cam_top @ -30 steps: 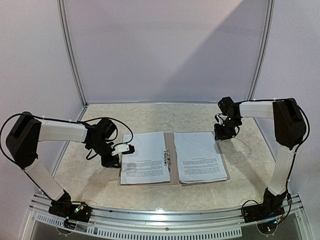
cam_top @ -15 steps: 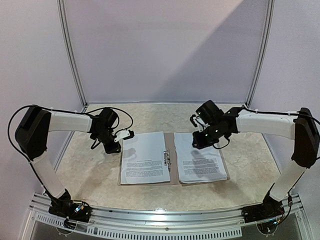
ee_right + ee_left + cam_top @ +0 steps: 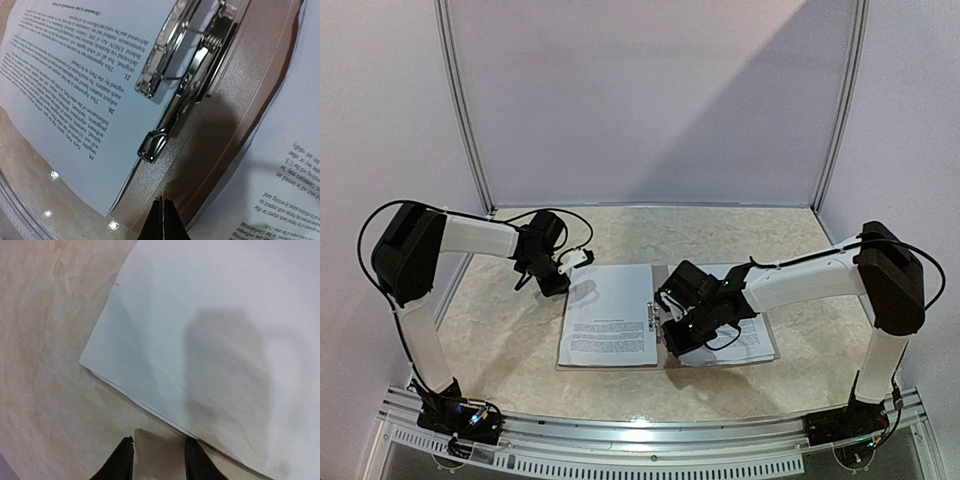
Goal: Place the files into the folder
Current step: Close the file on the spring clip of the folder.
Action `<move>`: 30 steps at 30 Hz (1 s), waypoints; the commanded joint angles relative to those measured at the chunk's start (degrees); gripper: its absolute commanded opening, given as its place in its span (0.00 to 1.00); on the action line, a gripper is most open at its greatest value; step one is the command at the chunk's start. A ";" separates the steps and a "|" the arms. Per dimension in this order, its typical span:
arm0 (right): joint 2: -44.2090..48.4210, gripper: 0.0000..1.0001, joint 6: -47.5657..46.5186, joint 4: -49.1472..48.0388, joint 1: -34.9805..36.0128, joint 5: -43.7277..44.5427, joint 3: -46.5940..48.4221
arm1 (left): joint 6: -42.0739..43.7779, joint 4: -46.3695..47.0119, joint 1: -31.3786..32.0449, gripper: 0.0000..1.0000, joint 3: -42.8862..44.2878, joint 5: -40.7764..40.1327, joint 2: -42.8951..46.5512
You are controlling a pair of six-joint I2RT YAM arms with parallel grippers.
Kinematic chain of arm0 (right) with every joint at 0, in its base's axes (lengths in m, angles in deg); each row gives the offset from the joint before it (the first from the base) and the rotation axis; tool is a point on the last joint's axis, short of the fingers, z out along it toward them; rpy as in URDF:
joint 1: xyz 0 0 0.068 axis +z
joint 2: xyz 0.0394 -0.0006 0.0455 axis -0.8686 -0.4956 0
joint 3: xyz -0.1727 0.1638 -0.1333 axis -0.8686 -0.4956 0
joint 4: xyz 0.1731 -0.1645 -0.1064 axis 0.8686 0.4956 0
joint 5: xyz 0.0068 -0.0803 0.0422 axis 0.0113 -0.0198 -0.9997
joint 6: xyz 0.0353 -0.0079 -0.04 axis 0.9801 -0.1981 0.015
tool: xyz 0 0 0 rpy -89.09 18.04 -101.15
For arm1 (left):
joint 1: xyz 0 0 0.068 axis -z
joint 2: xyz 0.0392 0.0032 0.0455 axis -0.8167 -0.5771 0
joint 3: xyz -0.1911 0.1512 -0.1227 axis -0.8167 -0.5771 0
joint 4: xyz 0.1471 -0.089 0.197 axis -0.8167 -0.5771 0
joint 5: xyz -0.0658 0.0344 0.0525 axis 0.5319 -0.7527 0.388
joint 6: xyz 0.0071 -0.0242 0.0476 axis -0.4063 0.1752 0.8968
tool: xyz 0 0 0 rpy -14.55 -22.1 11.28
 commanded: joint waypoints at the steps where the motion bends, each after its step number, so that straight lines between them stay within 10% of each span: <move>1: -2.07 0.02 1.91 -2.67 0.76 -3.58 -0.95 | -1.28 -0.22 -0.32 0.37 0.32 3.27 0.14; 20: -2.03 0.02 -9.54 4.94 0.10 -3.10 3.88 | 0.67 -6.63 -0.08 0.38 6.26 -3.25 4.27; 30: -1.47 0.04 -12.30 -4.59 -0.61 -7.23 -1.34 | 0.07 -8.27 3.86 0.40 0.46 7.05 9.52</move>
